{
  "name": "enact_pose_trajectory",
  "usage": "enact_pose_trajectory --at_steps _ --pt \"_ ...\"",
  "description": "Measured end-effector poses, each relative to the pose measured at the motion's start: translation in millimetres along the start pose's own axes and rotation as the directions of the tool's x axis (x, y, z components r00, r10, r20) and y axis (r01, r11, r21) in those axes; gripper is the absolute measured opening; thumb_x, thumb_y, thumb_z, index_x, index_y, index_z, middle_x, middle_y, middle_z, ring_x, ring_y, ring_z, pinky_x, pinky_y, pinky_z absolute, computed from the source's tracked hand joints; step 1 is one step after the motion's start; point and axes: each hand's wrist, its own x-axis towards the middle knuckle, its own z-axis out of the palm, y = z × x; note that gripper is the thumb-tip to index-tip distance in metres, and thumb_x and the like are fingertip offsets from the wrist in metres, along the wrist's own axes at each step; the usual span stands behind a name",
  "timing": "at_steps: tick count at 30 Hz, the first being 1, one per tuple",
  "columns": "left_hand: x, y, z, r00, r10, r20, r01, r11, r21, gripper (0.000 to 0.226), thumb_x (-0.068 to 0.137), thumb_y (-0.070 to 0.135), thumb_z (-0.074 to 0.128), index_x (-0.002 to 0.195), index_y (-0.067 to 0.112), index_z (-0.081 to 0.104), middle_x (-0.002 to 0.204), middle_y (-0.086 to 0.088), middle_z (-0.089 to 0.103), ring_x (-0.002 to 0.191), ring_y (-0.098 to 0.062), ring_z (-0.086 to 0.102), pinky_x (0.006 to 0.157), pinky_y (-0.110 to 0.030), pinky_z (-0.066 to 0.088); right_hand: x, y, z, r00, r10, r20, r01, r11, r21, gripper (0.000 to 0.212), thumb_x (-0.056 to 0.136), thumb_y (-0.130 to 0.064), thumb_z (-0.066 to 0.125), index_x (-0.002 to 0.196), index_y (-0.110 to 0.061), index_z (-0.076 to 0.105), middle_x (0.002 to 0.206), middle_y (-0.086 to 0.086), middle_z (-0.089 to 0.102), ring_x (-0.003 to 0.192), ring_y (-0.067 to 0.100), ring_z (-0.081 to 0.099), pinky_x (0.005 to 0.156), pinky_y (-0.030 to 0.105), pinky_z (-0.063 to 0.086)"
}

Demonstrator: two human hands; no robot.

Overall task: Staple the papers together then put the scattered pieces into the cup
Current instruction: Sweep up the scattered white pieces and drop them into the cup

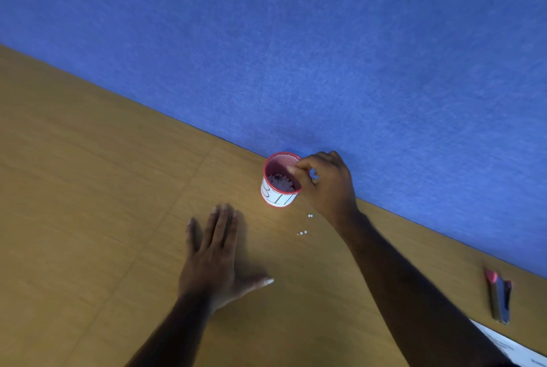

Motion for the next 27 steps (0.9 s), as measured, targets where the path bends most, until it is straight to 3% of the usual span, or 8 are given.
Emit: enact_pose_trajectory --at_steps 2,5,9,13,20,27 --pt "-0.1 0.0 0.0 1.000 0.002 -0.003 -0.002 1.000 -0.005 0.139 0.059 0.104 0.036 0.157 0.005 0.023 0.167 -0.013 0.016 0.155 -0.029 0.011 0.120 -0.066 0.009 -9.4 6.0 -4.1 0.993 0.065 -0.101 -0.058 0.996 0.073 0.009 0.084 -0.021 0.071 0.079 -0.014 0.072 0.075 -0.001 0.070 0.074 0.019 0.059 0.066 0.028 0.046" --pt "0.0 0.1 0.3 1.000 0.000 -0.011 0.000 1.000 -0.011 0.139 0.059 0.104 0.035 0.157 0.006 0.022 0.167 -0.012 0.016 0.155 -0.029 0.012 0.120 -0.066 0.008 -36.8 19.5 -7.4 0.972 0.165 -0.167 -0.140 0.978 0.153 0.011 0.086 -0.019 0.066 0.085 -0.011 0.074 0.080 0.001 0.071 0.074 0.018 0.061 0.067 0.034 0.051" --pt "-0.2 -0.2 0.8 1.000 0.003 -0.013 -0.003 1.000 -0.015 0.139 0.059 0.104 0.035 0.157 0.006 0.023 0.167 -0.012 0.016 0.155 -0.029 0.013 0.120 -0.066 0.010 -94.4 49.1 2.0 0.999 0.033 0.027 -0.031 0.998 -0.055 0.026 0.090 -0.026 0.057 0.102 -0.010 0.074 0.096 0.007 0.071 0.091 0.023 0.062 0.081 0.037 0.050" --pt "0.2 -0.2 1.1 1.000 0.008 -0.015 -0.008 1.000 -0.018 0.139 0.059 0.104 0.034 0.156 0.005 0.023 0.167 -0.013 0.016 0.155 -0.029 0.012 0.120 -0.067 0.010 -128.3 61.9 12.2 0.968 0.151 0.198 -0.091 0.955 -0.282 0.042 0.088 -0.044 0.052 0.119 -0.023 0.070 0.114 0.003 0.064 0.100 0.029 0.059 0.083 0.041 0.049" --pt "0.8 0.5 0.6 1.000 -0.003 0.004 0.003 1.000 -0.007 0.139 0.059 0.105 0.033 0.157 0.006 0.020 0.168 -0.011 0.014 0.155 -0.028 0.008 0.120 -0.067 0.009 -124.8 53.1 14.6 0.945 0.186 0.269 -0.064 0.913 -0.403 0.046 0.089 -0.047 0.045 0.123 -0.025 0.068 0.112 0.008 0.062 0.099 0.031 0.058 0.082 0.042 0.047" --pt "-0.1 1.0 -0.1 1.000 -0.006 0.005 0.006 1.000 -0.007 0.139 0.059 0.104 0.034 0.158 0.008 0.019 0.168 -0.011 0.012 0.156 -0.028 0.008 0.120 -0.066 0.009 -133.7 48.2 10.7 0.954 0.123 0.274 -0.018 0.934 -0.357 0.039 0.090 -0.041 0.047 0.118 -0.026 0.070 0.112 0.007 0.062 0.099 0.029 0.058 0.081 0.039 0.045"
